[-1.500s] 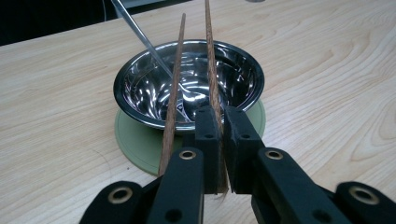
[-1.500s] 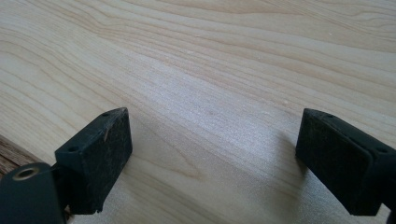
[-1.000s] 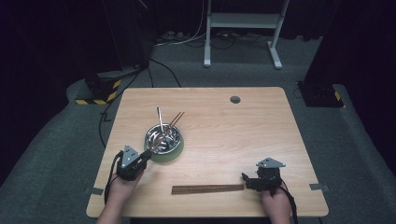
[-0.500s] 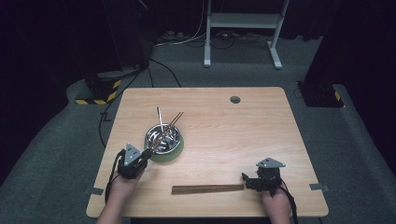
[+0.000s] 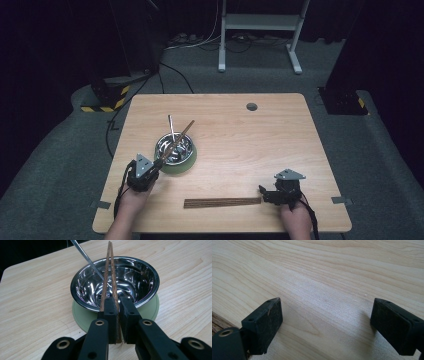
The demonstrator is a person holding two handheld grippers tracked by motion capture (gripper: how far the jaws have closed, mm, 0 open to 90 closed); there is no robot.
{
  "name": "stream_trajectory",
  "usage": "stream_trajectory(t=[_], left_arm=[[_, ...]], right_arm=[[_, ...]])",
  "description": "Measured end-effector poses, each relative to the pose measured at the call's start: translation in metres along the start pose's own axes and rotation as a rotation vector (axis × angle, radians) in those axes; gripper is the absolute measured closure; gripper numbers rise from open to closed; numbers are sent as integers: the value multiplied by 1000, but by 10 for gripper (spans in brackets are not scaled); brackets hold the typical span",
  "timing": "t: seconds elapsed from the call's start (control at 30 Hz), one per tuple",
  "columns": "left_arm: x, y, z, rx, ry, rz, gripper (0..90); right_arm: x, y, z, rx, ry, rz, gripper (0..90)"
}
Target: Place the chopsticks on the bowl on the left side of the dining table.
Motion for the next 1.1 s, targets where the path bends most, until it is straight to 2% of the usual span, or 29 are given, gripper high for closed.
stream_trajectory(t=[0.2, 0.3, 0.37, 0.43, 0.5, 0.53, 0.57, 0.67, 0.77, 0.87, 1.1], left_arm=[[2, 0, -2, -5, -2, -18, 769], [4, 0, -8, -44, 17, -23, 681], [11, -4, -16, -81, 32, -45, 596], [21, -10, -23, -113, 26, -111, 532], [27, -17, -29, -135, -5, -171, 488], [28, -19, -29, -138, -22, -179, 470], [26, -21, -28, -129, -37, -182, 454], [17, -22, -22, -109, -35, -126, 441], [9, -22, -12, -75, -44, -114, 435], [5, -23, -6, -47, -28, -112, 435], [4, -23, -1, -26, -46, -121, 510]], right_arm=[[0, 0, 0, 2, 1, 0, 102], [0, 0, 0, 2, 2, 0, 102], [0, 0, 0, 0, 0, 0, 103], [0, 0, 0, -6, -1, -2, 103], [0, 0, 0, 0, 3, -2, 103], [0, 0, 0, -6, 2, -4, 103], [0, 0, 0, -4, 3, -2, 103], [0, 0, 0, -3, 4, -3, 103], [1, 0, 0, -4, 4, -5, 103], [1, 0, 0, -4, 5, -5, 103], [1, 0, 0, -3, 5, -5, 103]])
Point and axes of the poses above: each handheld gripper's, and its own axes: z roughly forward along the jaws, y roughly out of its top, x roughly to its left, the point moved 3 cm from there along z, roughly forward along the jaws, and after that the axes turned 4 degrees about z, right-handed, at the moved point
